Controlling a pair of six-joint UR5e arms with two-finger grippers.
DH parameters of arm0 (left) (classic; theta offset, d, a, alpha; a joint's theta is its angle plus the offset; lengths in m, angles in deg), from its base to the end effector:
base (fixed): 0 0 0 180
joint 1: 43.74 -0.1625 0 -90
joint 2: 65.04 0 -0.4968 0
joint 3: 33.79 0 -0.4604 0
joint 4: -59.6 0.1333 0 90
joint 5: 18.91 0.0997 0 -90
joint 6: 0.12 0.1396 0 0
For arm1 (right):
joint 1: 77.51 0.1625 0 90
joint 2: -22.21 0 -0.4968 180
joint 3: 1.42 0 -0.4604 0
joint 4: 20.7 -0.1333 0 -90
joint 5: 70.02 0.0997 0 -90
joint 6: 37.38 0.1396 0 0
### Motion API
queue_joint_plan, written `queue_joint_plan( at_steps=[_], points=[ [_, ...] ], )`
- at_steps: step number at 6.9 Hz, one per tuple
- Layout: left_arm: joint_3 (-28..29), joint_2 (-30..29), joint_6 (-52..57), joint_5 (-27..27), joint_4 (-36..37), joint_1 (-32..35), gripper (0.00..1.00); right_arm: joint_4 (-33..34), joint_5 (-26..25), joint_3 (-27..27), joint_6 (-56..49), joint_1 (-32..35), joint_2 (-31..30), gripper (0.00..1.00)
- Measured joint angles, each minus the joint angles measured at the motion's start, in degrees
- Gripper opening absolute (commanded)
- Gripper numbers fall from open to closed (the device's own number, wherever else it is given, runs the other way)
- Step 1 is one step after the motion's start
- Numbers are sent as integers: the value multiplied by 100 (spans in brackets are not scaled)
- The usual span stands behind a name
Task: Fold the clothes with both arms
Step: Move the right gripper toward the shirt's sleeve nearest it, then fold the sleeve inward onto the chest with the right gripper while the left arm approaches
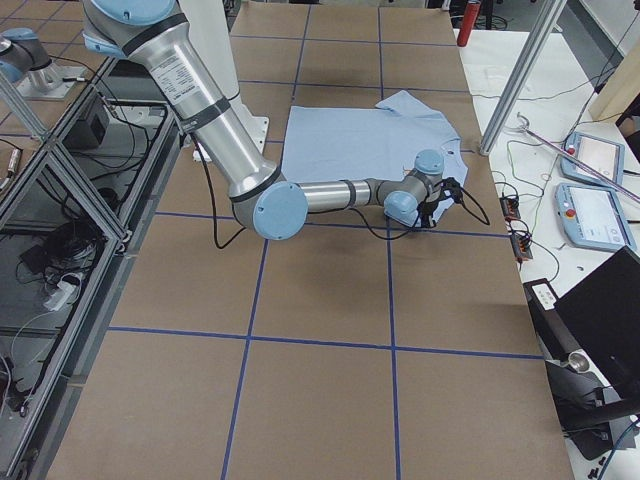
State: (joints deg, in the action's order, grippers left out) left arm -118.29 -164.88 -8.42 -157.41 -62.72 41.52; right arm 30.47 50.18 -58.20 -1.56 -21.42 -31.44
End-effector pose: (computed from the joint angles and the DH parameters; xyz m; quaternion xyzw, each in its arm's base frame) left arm 0.0275 -0.6792 0.6318 0.2406 0.4199 0.1022 0.8691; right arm -0.4548 -0.7896 0.5605 0.1446 -0.3972 -0.0782 0.9029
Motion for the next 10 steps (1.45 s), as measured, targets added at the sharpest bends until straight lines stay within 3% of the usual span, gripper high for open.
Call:
queue_joint_plan(
  at_steps=[2, 5, 7, 8, 10],
  points=[
    [16, 8, 3, -1, 1, 5, 99, 80, 37, -169, -2, 4, 62, 0],
    [35, 24, 15, -1, -2, 4, 99, 911, -54, -809, 19, -265, 533, 0],
    [27, 15, 10, 1, -9, 3, 99, 1376, -746, -626, 174, -717, 1119, 0],
    [24, 4, 8, 3, -11, 2, 99, 1444, -1195, -195, 236, -912, 1507, 0],
    [2, -7, 5, 6, -12, 1, 99, 1464, -1788, 407, 364, -1149, 1958, 99]
  ],
)
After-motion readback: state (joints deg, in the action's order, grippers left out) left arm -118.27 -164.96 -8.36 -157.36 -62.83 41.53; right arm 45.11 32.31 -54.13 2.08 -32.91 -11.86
